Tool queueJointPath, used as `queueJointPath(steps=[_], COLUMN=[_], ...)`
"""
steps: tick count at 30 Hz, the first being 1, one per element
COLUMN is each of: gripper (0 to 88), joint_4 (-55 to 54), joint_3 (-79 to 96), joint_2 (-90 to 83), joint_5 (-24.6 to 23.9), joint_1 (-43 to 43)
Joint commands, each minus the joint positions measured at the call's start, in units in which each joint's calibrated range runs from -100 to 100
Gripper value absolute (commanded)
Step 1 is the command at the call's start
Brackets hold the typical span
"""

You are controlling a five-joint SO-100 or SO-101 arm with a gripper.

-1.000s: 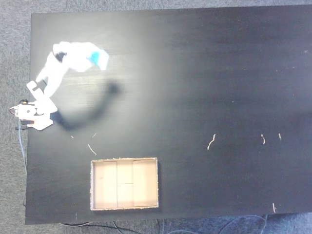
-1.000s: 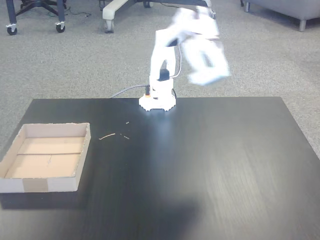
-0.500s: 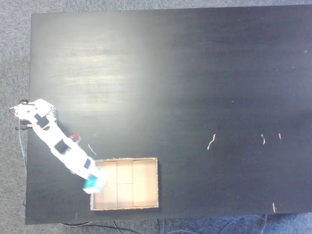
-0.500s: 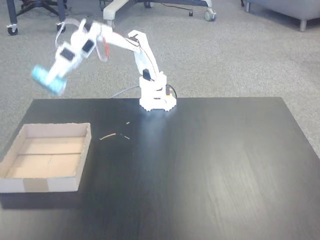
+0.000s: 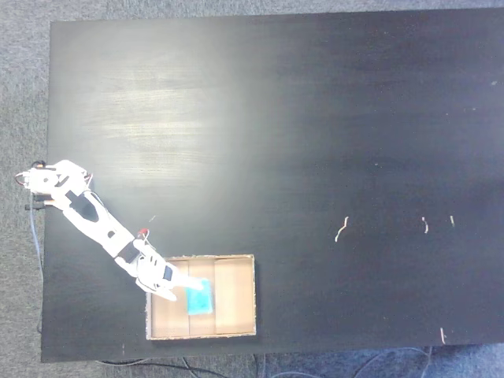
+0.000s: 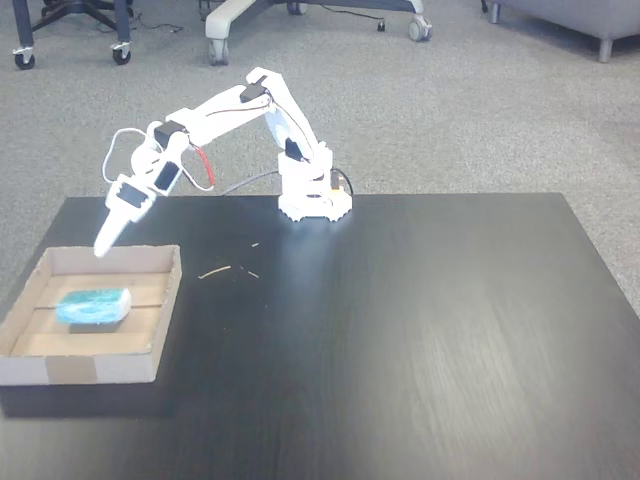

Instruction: Pick the green block and drop it in the box on the right.

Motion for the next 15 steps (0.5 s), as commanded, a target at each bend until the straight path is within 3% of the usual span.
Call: queueJointPath(steps=[1, 5, 9, 12, 15], gripper=[44.2, 45.3, 42.3, 32.9, 22.1], joint_4=[0.2, 1.2, 18.3, 31.1, 37.0], joint_3=[2.1, 3.2, -5.1, -4.5, 12.3], joint_2=[-3.4, -6.9, -21.0, -47.4, -80.1], joint_5=[0.5, -0.2, -6.1, -13.6, -19.1], joint_1=[0.1, -0.1, -5.2, -14.3, -22.7])
